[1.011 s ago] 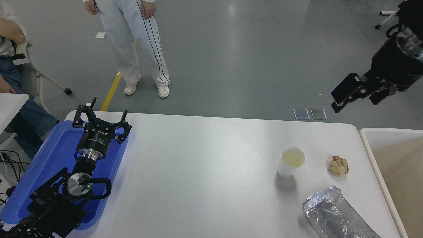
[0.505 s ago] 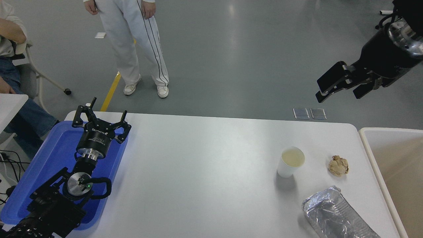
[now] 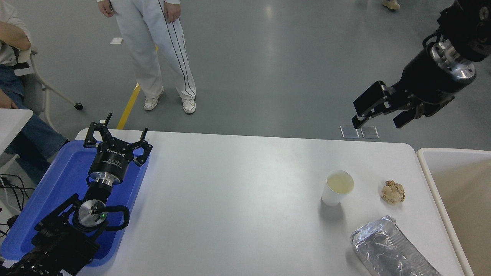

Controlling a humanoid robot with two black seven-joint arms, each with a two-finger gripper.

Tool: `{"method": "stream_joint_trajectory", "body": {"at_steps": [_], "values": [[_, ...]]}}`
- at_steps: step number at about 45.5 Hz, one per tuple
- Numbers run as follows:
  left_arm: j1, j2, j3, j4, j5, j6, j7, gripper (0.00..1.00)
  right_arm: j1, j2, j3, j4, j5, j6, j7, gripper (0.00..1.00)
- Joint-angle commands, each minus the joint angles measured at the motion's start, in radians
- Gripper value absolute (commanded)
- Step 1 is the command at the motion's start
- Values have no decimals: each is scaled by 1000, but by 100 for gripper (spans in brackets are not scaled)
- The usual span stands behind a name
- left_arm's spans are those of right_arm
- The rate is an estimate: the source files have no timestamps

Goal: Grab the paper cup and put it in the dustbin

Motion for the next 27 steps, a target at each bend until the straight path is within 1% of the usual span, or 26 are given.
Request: {"method": "stream_joint_trajectory", "body": {"at_steps": [1,6,7,8,9,10,22,25,27], "values": [[1,0,0,0,0,0,0,100,-77,9,8,2,-32,-117,-52,100],[-1,0,0,0,0,0,0,100,-111,7,24,2,-27,-220,-59,100],[1,0,0,0,0,0,0,100,-122,9,28,2,-27,-231,-59,98],[-1,0,0,0,0,-2,0,100,-131,9,31,2,-27,-242,-62,92],[1,0,0,0,0,-2,0,100,-142,9,33,1,-27,-254,-65,89],[1,0,0,0,0,-2,0,100,-151,9,34,-2,-27,-266,-70,89],[1,0,0,0,0,-2,0,100,-255,9,59,-5,31,-364,-153,87],[1,0,0,0,0,-2,0,100,-304,9,88,-18,33,-389,-188,87],[-1,0,0,0,0,-2,0,100,-333,9,108,-37,33,-394,-223,87]]}}
